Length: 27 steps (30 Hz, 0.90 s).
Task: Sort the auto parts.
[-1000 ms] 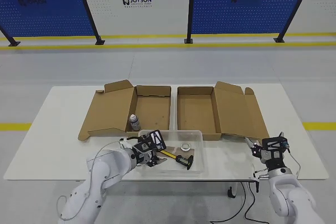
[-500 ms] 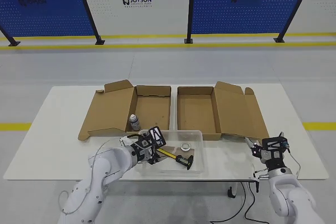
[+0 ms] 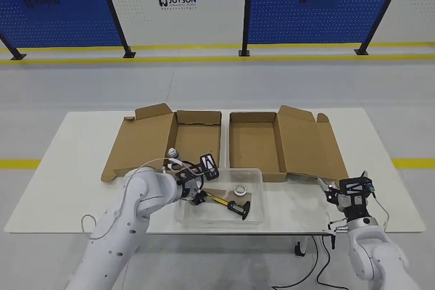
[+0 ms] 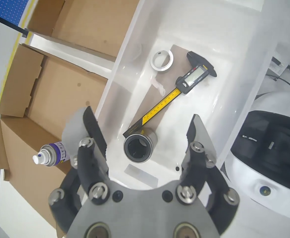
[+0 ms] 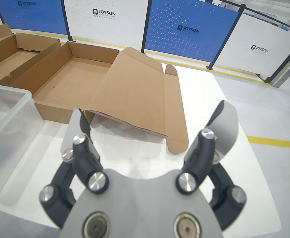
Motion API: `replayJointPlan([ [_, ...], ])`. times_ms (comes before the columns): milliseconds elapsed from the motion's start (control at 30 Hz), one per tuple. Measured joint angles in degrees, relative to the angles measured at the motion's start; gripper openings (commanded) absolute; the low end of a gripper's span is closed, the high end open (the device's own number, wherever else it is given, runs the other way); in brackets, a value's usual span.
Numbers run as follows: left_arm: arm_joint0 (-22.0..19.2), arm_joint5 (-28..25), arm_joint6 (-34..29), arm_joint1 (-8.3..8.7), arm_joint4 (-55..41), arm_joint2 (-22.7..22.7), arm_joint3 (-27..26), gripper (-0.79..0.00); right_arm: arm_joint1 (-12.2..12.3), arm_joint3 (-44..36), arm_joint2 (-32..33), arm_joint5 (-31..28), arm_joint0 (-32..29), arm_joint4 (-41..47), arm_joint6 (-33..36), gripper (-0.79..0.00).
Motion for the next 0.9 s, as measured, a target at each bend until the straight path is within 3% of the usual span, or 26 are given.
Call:
replayJointPlan([
  [67,-0.61,0.12,-0.8,0.1,-0.57,0.24,0.79,-0.382,0.0,0.0,0.0,0.0,0.0,0.0,0.0,0.0],
  [100,-0.84,0.11,-1.13,0.15,-0.66,0.33,1.08,-0.394,0.0,0.0,0.0,0.0,0.0,0.0,0.0,0.0],
  [233,-1.82,-0.09,-2.65,0.41,-0.3,1.02,2.38,-0.357,0.0,0.0,0.0,0.0,0.0,0.0,0.0,0.0],
  [333,-2.6,-0.27,-3.66,0.55,-0.69,1.61,3.47,-0.286,0.0,0.0,0.0,0.0,0.0,0.0,0.0,0.0],
  [500,-3.97,-0.1,-4.73,0.74,-0.31,2.52,5.16,-0.388,0.0,0.0,0.0,0.0,0.0,0.0,0.0,0.0],
  [900,-6.82,0.36,-5.38,1.08,0.13,4.81,9.15,-0.446,0.0,0.0,0.0,0.0,0.0,0.0,0.0,0.0],
])
